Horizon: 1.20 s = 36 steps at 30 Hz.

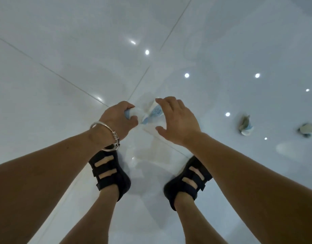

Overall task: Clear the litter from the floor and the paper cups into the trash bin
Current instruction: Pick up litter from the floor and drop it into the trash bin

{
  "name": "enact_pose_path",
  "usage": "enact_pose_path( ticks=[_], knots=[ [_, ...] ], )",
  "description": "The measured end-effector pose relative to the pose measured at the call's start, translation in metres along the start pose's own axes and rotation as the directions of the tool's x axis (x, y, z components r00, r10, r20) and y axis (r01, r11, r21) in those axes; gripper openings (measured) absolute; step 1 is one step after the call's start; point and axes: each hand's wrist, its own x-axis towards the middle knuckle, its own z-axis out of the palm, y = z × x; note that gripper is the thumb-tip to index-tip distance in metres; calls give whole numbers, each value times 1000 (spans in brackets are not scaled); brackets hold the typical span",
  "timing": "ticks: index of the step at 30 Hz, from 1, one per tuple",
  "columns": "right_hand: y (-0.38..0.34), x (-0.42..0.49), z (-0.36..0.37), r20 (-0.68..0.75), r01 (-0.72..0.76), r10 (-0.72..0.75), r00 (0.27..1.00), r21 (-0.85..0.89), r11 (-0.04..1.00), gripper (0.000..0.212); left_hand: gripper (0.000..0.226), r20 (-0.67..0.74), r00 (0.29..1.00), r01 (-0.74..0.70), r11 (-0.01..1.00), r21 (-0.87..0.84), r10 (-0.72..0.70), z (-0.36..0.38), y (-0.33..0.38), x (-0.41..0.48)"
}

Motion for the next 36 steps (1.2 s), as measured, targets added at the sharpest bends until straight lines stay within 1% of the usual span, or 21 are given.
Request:
enact_pose_path(
  ticks=[3,6,8,10,11,13,14,18,20,23,27,30,32,36],
  knots=[
    [17,40,17,57,-20,34,998,-218,976,87,27,-42,996,83,997,-12,-83,4,-45,12],
    [21,66,49,152,6,43,987,-309,951,83,28,-68,988,138,990,-6,-138,15,-92,17],
    [20,70,70,194,3,61,979,-313,950,72,31,-70,988,140,990,23,-138,23,-115,18],
    [17,64,85,175,-35,86,981,-281,959,56,32,-64,987,152,988,32,-149,29,-126,16],
    [16,58,88,167,-68,112,980,-250,966,52,33,-58,986,156,987,33,-154,30,-127,14],
    [8,46,81,170,-127,157,973,-173,977,50,34,-46,987,152,988,14,-151,26,-119,10],
    [3,40,72,172,-134,159,972,-150,980,51,34,-45,988,146,989,-6,-146,21,-110,8],
    [-29,19,4,157,-50,76,985,-166,985,47,32,-75,993,88,994,-59,-93,-26,-60,-12],
    [-48,10,-48,132,-42,64,989,-166,985,46,29,-100,992,74,994,-77,-81,-60,-30,-29],
    [-79,-7,-136,51,-65,74,996,-158,985,44,31,-127,990,53,994,-99,-65,-119,11,-72],
    [-134,-37,-253,1,-53,54,999,-180,982,48,36,-194,981,-27,989,-147,-2,-204,54,-149],
    [-189,-64,-334,-53,-51,42,998,-166,985,49,39,-253,967,-75,982,-176,28,-272,83,-218],
    [-229,-86,-377,-72,-38,26,997,-161,986,50,40,-296,954,-97,981,-165,45,-312,98,-265],
    [-308,-125,-440,-72,78,-97,993,-227,971,52,38,-396,916,-104,992,-75,66,-373,120,-352]
  ],
)
